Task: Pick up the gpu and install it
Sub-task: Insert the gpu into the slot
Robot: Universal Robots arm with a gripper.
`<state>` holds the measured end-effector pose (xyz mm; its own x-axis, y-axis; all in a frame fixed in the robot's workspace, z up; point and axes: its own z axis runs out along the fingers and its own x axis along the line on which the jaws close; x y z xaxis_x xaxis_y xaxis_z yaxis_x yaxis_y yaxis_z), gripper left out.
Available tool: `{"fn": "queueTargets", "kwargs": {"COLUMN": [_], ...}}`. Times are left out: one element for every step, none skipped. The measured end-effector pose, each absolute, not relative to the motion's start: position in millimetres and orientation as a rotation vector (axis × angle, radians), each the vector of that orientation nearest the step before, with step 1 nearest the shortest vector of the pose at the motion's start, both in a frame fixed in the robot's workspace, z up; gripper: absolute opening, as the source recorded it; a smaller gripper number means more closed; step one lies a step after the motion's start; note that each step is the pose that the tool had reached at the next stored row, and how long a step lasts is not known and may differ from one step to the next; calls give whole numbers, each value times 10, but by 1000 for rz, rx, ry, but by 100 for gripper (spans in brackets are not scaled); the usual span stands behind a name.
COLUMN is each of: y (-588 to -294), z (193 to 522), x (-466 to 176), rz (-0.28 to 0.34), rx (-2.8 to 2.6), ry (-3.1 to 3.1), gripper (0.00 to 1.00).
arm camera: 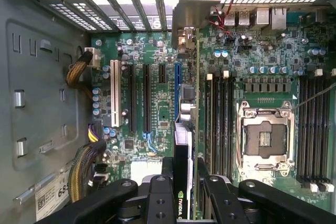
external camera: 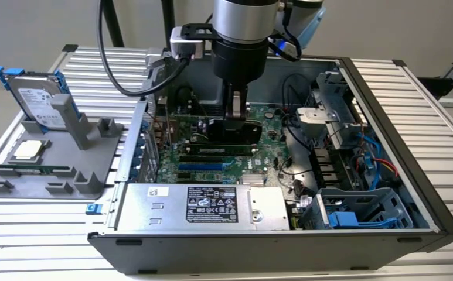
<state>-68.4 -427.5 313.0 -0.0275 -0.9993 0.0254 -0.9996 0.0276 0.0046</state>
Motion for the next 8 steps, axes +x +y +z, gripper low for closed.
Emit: {"fn": "queueTargets", "kwargs": {"y": [-4275,-4275,-4275,-4275,-4276,-4275,-4275,-4275], "z": [3126,3122,3119,3115,3111,3108,3104,3098], "x": [-684,-684,-684,-684,-684,-684,-684,-684], "rz": [23,23,24,24,25,25,26,27], "rx": [2175,2175,2175,2175,2175,2174,2174,2174], "ry": [-2236,-2236,-2236,-2236,-2235,-2235,-2235,-2234], "gripper": [0,0,0,0,0,0,0,0]}}
